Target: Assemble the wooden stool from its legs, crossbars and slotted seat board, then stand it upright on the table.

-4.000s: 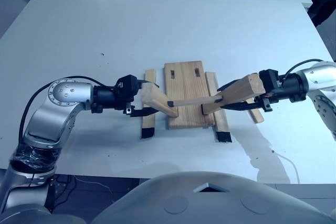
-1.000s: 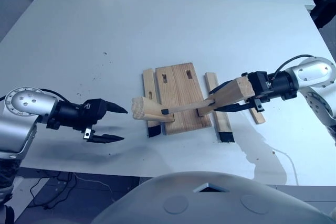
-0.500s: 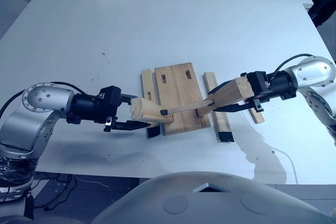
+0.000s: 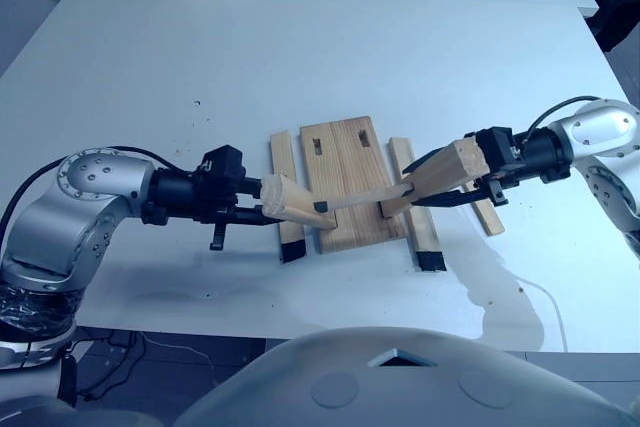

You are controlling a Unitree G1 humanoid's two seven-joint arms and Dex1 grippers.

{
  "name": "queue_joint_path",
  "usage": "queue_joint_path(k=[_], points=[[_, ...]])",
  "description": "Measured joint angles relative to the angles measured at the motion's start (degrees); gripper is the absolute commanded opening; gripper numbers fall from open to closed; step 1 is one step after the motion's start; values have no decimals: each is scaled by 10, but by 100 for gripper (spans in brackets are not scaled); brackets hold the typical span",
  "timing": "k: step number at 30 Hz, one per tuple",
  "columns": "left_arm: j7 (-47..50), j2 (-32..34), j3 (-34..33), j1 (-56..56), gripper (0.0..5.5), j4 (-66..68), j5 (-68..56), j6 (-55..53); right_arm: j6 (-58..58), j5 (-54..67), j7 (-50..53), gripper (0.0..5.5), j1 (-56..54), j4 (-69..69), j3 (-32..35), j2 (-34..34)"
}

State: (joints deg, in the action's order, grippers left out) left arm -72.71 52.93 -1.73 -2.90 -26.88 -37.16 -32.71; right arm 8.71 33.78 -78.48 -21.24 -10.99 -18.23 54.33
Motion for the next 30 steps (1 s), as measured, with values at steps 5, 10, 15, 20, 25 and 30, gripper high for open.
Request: queue_joint_path(k=[5, 10, 15, 20, 25, 30], points=[[11, -12, 12, -13, 36, 0, 2, -21, 11, -3, -1, 201, -14, 9, 0, 2], [27, -20, 29, -49, 28, 1, 16, -49, 17, -6, -1, 201, -27, 21, 0, 2], [27, -21, 40, -75, 26, 8, 26, -67, 18, -7, 3, 201, -30, 29, 0, 0], [27, -20, 37, -75, 24, 10, 29, -67, 20, -7, 12, 201, -26, 27, 0, -3], [30, -21, 27, -79, 24, 32, 55, -45, 29, -21, 60, 251, -9, 12, 0, -25], [43, -43, 33, -78, 63, 58, 83, 10, 74, -73, 65, 312, 44, -4, -46, -56]])
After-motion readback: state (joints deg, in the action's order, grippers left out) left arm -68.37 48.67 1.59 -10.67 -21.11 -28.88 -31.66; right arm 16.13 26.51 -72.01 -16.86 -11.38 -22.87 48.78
